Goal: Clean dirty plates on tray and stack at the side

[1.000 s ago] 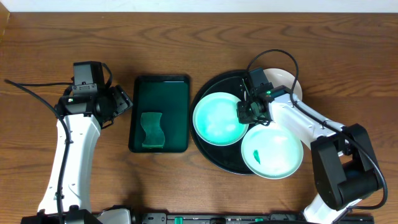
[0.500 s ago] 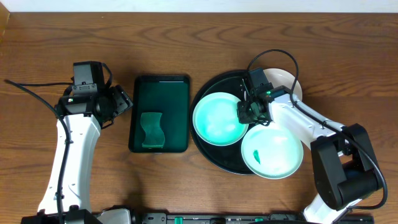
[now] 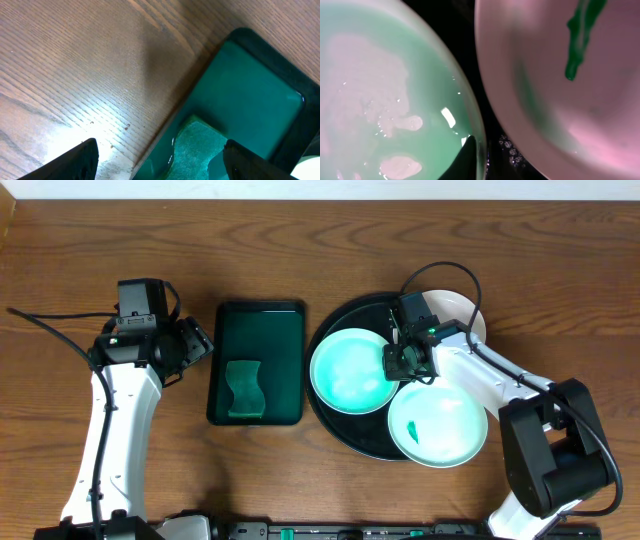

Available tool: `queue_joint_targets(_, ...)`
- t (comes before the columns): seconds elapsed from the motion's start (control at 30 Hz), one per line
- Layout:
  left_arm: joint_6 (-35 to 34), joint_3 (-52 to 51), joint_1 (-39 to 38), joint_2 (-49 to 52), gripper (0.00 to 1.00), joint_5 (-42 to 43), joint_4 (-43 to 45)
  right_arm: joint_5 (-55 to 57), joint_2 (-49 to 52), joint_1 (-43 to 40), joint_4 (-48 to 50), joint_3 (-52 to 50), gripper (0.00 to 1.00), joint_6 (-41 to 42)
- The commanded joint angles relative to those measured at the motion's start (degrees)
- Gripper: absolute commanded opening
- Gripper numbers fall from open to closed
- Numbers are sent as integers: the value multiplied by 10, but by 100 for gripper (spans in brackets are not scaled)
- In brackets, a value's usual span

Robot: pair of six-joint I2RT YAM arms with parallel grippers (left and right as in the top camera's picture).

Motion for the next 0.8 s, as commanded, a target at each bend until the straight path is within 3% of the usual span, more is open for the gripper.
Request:
queue_joint_targets(0.0,1,7,2,0,80,-10,0,9,-1,3,0,-4,1,7)
queue_joint_targets(0.77,1,7,2,0,80,-10,0,4,-71,-24,-37,5,1,6)
